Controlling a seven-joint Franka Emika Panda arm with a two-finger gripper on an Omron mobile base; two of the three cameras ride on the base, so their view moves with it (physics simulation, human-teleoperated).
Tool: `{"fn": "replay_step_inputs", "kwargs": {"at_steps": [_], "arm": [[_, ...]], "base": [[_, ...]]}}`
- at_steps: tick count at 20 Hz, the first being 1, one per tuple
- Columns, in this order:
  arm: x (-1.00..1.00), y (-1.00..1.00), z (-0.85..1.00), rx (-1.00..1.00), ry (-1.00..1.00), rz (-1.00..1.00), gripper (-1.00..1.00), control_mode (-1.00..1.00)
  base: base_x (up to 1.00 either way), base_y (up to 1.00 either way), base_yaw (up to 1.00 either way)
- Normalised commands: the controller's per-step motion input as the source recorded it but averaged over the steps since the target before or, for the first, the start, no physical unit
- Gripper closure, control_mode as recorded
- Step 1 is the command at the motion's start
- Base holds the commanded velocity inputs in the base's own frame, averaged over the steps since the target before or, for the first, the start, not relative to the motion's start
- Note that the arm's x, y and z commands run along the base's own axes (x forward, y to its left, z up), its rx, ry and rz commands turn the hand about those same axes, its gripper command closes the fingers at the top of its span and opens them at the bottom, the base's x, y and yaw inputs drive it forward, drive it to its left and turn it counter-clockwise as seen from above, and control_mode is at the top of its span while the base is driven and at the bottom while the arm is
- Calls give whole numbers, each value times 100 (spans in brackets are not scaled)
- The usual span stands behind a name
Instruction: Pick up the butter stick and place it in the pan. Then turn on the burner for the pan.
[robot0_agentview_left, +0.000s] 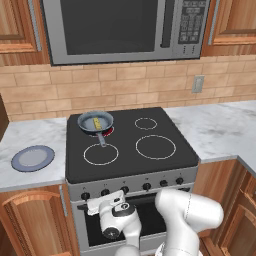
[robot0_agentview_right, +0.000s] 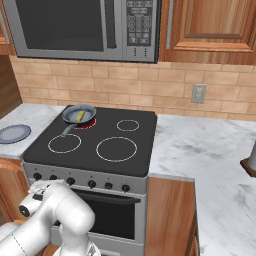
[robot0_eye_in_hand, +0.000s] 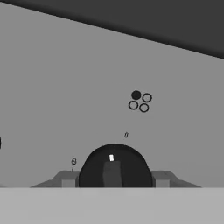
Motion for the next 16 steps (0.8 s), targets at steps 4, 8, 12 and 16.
{"fn": "replay_step_inputs", "kwargs": {"at_steps": [4, 8, 12, 16], "arm": [[0, 0, 0, -15, 0, 0, 100, -100], [0, 0, 0, -17, 0, 0, 100, -100], [0, 0, 0, -16, 0, 0, 100, -100], [0, 0, 0, -16, 1, 0, 100, -100]], "base": [[0, 0, 0], [0, 0, 0], [0, 0, 0], [0, 0, 0]]}}
